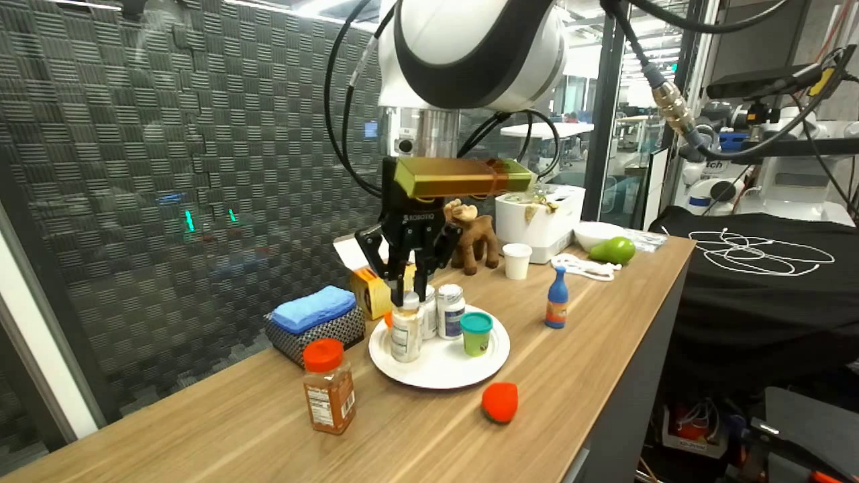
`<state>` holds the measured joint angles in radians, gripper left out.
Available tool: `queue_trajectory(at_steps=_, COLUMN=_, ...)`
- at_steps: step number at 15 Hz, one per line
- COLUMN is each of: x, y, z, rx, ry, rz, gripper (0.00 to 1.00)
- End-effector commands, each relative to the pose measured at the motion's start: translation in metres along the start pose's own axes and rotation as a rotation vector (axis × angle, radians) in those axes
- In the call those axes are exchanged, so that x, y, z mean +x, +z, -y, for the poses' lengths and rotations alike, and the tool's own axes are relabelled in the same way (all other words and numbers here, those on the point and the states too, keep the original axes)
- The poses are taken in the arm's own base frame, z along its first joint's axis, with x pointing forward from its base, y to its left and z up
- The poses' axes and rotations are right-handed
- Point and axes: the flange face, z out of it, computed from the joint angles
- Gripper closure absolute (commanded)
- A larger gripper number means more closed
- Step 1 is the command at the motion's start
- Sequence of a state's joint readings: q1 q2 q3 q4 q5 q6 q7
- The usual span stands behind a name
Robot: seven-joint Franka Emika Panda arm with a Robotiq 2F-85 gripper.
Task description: Put all the objects surrounding the plate on the plate.
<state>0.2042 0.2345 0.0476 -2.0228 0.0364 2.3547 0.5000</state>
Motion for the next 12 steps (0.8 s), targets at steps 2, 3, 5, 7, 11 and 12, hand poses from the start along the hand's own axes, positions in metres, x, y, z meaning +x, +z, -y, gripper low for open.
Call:
queue_trajectory(at_steps=2, x=0.016, y=0.002, z=-0.016, rx=-0.026, ry=0.083, rz=-0.025, gripper=0.88)
queue_trajectory(at_steps=3, x=0.017, y=0.006, z=-0.02, rx=-0.033, ry=0.095, rz=-0.025, gripper=0.88)
queue_trajectory(at_steps=5, x=0.02, y=0.01, z=-0.025, rx=-0.051, ry=0.116, rz=-0.022, gripper=0.88)
queue_trajectory(at_steps=7, x=0.022, y=0.015, z=-0.028, rx=-0.068, ry=0.133, rz=-0.031, gripper=0.88)
queue_trajectory(at_steps=11, x=0.03, y=0.021, z=-0.037, rx=-0.116, ry=0.171, rz=-0.074, gripper=0.88)
queue_trajectory(at_steps=12, x=0.032, y=0.023, z=-0.04, rx=-0.126, ry=0.184, rz=-0.082, gripper=0.88)
